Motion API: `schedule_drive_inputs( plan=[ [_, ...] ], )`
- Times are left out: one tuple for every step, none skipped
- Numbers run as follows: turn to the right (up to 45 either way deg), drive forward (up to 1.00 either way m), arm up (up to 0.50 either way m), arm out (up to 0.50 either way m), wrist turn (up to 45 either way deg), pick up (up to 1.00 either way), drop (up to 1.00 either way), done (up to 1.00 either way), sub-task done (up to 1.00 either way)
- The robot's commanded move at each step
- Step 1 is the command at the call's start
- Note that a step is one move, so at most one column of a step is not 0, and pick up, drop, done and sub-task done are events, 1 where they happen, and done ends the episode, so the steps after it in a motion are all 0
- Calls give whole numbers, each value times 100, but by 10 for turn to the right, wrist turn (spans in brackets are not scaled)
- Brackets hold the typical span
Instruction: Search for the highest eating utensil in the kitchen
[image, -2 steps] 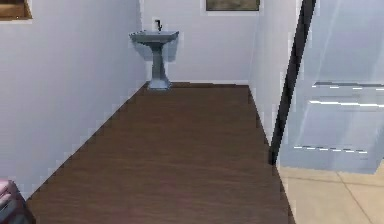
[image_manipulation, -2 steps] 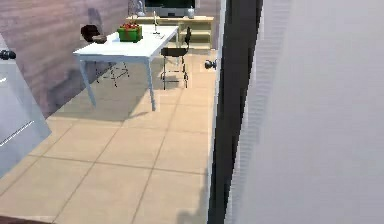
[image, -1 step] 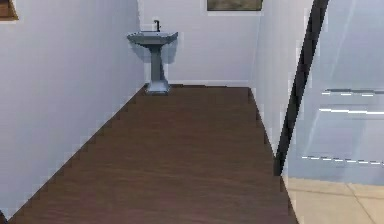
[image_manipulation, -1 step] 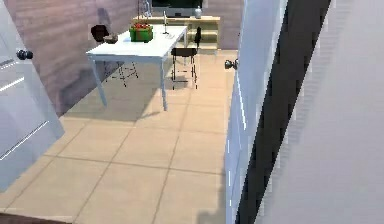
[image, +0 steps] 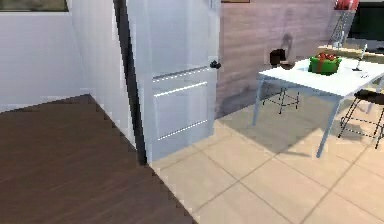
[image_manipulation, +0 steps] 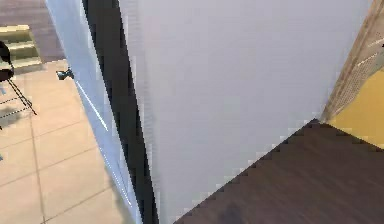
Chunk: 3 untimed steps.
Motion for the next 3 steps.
schedule_drive_inputs(
  plan=[
    [420,0,0,0,0,0,0,0,0],
    [0,20,0,0,0,0,0,0,0],
    [-450,0,0,0,0,0,0,0,0]
  ],
)
